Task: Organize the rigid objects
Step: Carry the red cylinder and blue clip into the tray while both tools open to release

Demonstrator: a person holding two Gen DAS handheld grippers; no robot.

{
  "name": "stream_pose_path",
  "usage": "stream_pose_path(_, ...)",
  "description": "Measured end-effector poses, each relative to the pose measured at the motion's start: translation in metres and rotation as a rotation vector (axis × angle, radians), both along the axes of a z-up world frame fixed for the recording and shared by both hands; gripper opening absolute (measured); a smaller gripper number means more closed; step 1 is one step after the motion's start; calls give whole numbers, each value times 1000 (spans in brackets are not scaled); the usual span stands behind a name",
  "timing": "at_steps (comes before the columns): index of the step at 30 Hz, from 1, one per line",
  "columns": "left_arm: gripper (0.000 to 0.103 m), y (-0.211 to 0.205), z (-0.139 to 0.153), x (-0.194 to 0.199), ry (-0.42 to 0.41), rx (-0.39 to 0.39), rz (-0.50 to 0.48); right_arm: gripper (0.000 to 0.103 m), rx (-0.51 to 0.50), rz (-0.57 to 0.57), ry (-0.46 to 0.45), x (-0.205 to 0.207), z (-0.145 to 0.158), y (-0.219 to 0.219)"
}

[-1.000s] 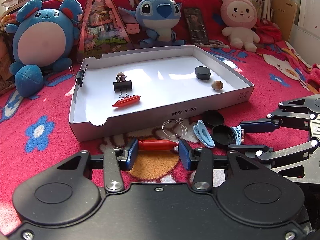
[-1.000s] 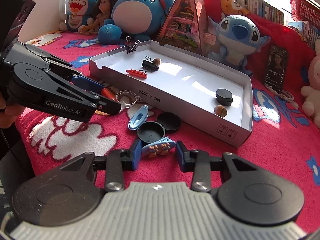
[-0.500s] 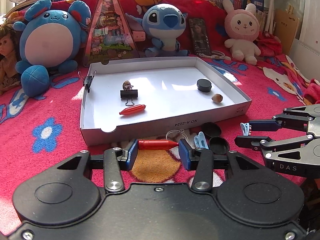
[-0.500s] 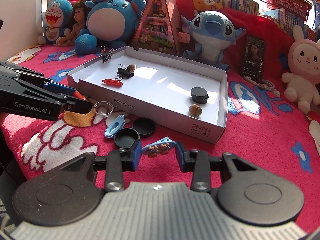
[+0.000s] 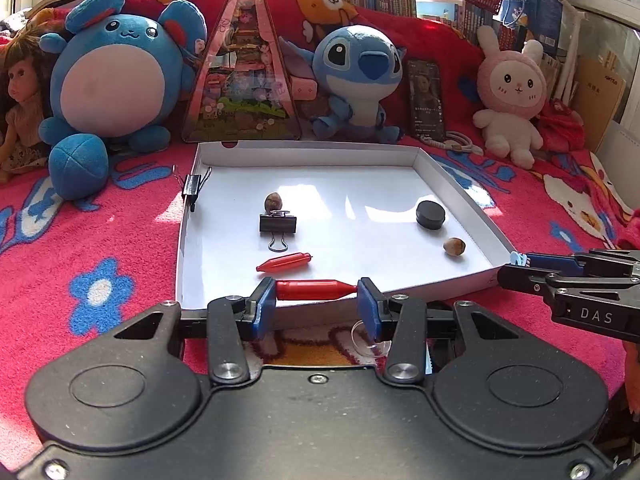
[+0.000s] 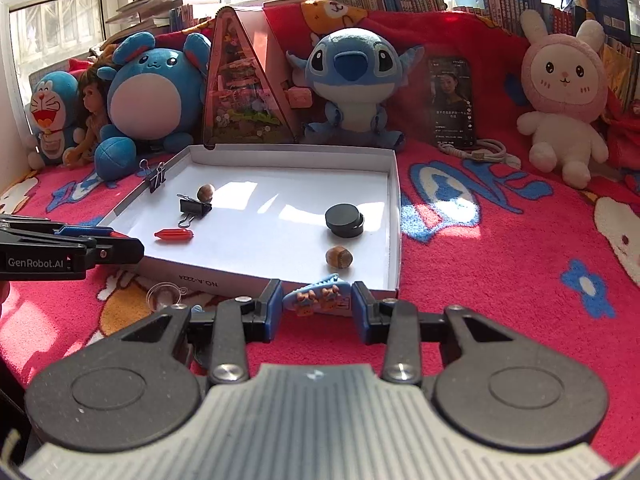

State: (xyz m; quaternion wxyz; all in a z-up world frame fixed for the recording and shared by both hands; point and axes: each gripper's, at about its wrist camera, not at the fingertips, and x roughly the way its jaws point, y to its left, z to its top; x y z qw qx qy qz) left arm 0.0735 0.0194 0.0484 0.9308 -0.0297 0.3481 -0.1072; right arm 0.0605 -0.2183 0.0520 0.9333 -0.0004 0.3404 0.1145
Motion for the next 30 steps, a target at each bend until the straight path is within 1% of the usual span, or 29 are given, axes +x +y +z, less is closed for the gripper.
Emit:
stream_pose_path(6, 42, -2, -10, 29, 48, -2, 42, 42, 55, -69, 25, 28, 0, -4)
stream_pose_path(11, 42, -7, -20, 45, 66, 9, 64, 42, 87, -118, 75, 49, -9, -3)
stream_pose_path(14, 42, -9, -25, 52, 72, 18, 74, 42, 74, -130, 92, 56, -15, 1)
stream_pose_path(19, 42, -14, -33, 59, 69, 56, 83, 42, 58, -146, 108, 65, -22, 6)
stream_pose_path(21, 42, -14, -35, 61, 71, 57, 87, 42, 59, -154, 111, 68, -24, 6)
stream_pose_path(30, 43, -15, -37, 67, 52, 85, 103, 42, 53, -173, 117, 76, -31, 4)
